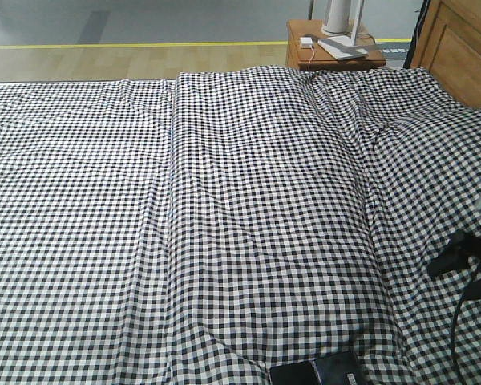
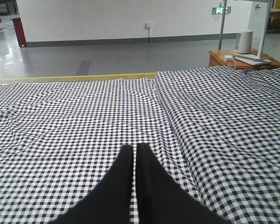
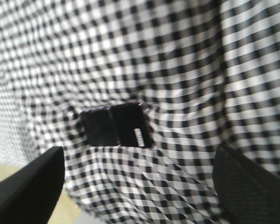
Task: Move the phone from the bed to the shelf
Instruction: 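Lower the right gripper toward the black phone on the bed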
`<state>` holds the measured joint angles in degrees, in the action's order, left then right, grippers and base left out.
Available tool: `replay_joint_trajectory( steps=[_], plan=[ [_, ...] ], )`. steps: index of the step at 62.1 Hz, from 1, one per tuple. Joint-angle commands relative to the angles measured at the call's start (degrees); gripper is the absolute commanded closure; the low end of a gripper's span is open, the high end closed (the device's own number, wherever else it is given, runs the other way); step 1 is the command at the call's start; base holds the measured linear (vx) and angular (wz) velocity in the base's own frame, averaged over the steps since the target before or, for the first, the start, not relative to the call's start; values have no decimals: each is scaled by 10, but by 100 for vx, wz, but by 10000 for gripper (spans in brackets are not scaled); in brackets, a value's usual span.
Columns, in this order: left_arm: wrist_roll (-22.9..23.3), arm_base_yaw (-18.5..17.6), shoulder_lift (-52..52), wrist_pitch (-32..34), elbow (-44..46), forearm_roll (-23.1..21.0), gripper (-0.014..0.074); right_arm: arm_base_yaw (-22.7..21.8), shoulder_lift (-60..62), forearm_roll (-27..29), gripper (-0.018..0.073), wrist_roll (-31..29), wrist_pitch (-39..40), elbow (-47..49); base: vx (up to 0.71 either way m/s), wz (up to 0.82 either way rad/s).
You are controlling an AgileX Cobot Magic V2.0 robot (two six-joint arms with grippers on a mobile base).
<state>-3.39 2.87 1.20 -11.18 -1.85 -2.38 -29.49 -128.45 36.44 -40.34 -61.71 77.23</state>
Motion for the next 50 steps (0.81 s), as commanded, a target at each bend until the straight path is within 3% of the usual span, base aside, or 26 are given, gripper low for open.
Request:
replay_joint_trajectory(
  steps=[1, 20, 39, 50],
  plan=[
    [0, -4, 3, 42, -4, -5, 595, -2, -6, 50, -39, -44, -33, 12, 0, 0],
    [0, -4, 3, 42, -4, -5, 595, -2, -119, 93, -35, -109, -58, 12, 0, 0],
    [0, -4, 3, 42, -4, -5, 595, -1, -197, 178, -35, -189, -109, 12, 0, 0],
    [0, -4, 3, 42, -4, -5, 595, 15, -211, 184, -35, -236, -118, 12, 0, 0]
  ],
)
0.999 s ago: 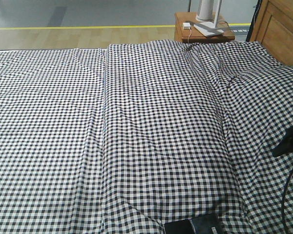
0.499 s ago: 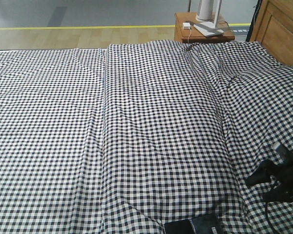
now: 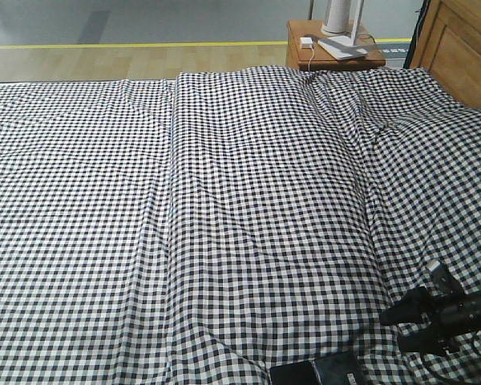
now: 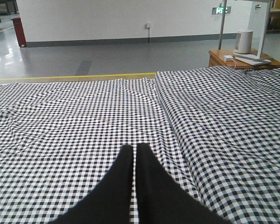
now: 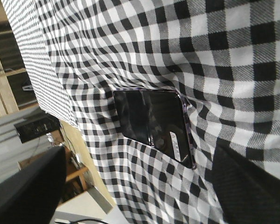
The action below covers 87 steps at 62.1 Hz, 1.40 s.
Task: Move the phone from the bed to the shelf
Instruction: 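Lower the right gripper toward the black phone on the bed, then close the right gripper on the black phone's edge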
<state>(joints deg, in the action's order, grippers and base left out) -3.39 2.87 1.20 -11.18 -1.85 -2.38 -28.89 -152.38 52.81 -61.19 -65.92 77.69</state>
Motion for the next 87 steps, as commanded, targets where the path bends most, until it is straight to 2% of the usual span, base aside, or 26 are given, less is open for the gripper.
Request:
replay_joint_trajectory(
  steps=[1, 17, 34, 87],
  plan=[
    [0, -4, 3, 42, -4, -5, 595, 12, 28, 21, -35, -29, -76, 8, 0, 0],
    [0, -4, 3, 42, -4, -5, 595, 45, 12, 21, -35, -47, -67, 8, 0, 0],
    [0, -4, 3, 42, -4, -5, 595, 45, -20, 20, -35, -52, -67, 8, 0, 0],
    [0, -4, 3, 42, -4, -5, 595, 45, -94, 68, -35, -59, -79, 8, 0, 0]
  ],
)
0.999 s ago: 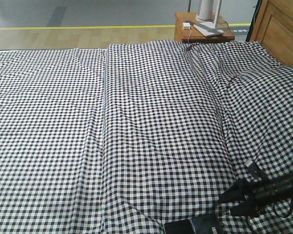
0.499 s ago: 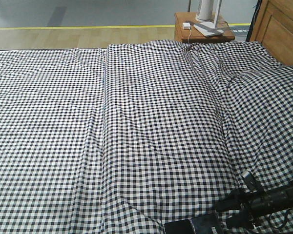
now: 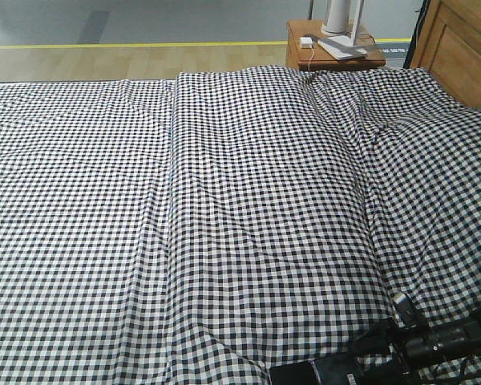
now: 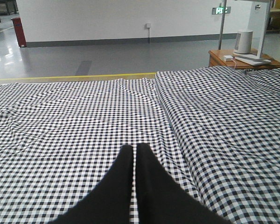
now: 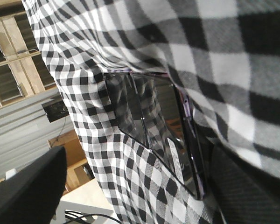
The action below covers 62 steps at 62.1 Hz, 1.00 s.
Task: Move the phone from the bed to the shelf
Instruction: 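Close the right gripper on the black phone's edge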
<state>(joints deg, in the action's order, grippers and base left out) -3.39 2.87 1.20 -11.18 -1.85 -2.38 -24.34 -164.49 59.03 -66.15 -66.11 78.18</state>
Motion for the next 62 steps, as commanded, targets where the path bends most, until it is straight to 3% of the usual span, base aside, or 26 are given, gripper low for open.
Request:
replay_joint_trajectory(
  steps=[1, 9, 29, 42, 53, 62],
  plan=[
    [0, -4, 3, 42, -4, -5, 595, 0, 27, 7, -35, -9, -78, 3, 0, 0],
    [0, -4, 3, 42, -4, -5, 595, 7, 27, 14, -35, -7, -78, 3, 0, 0],
    [0, -4, 3, 42, -4, -5, 595, 88, 27, 16, -35, -21, -78, 3, 0, 0],
    [0, -4, 3, 42, -4, -5, 595, 96, 27, 19, -23, -21, -77, 3, 0, 0],
    [0, -4, 3, 42, -4, -5, 595, 96, 27, 19, 60, -21, -74, 3, 0, 0],
    [0, -4, 3, 42, -4, -5, 595, 96, 27, 26, 204, -21, -74, 3, 0, 0]
  ],
)
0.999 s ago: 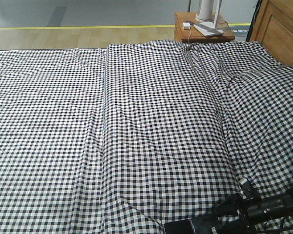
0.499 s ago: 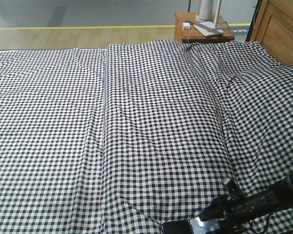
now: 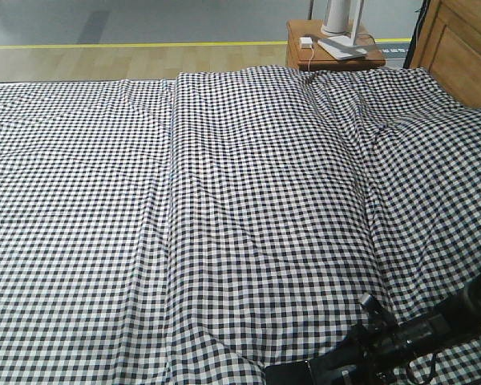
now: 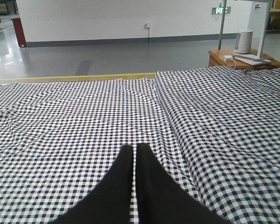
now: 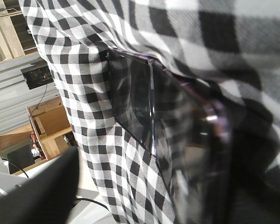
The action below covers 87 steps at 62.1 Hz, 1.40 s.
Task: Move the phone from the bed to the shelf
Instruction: 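Close the right gripper on the black phone's edge, then lift the held phone up off the bed with the right gripper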
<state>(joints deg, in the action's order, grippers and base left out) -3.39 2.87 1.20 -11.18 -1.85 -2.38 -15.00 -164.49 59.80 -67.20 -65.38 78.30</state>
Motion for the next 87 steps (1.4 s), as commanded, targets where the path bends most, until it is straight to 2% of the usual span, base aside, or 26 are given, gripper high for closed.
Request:
replay_joint_trajectory(
  steps=[1, 19, 35, 48, 57, 87],
  plan=[
    [0, -4, 3, 42, -4, -5, 595, 3, 27, 18, 221, -10, -81, 2, 0, 0],
    [0, -4, 3, 42, -4, -5, 595, 3, 28, 22, 576, -10, -82, 2, 0, 0],
    [0, -4, 3, 42, -4, -5, 595, 3, 33, 12, 568, -13, -85, 2, 0, 0],
    [0, -4, 3, 42, -4, -5, 595, 0, 59, -42, 568, -4, -85, 2, 0, 0],
    [0, -4, 3, 42, -4, -5, 595, -14, 90, -56, 566, 18, -85, 2, 0, 0],
    [0, -4, 3, 42, -4, -5, 595, -37, 271, -46, 561, 9, -85, -98, 0, 0]
  ],
)
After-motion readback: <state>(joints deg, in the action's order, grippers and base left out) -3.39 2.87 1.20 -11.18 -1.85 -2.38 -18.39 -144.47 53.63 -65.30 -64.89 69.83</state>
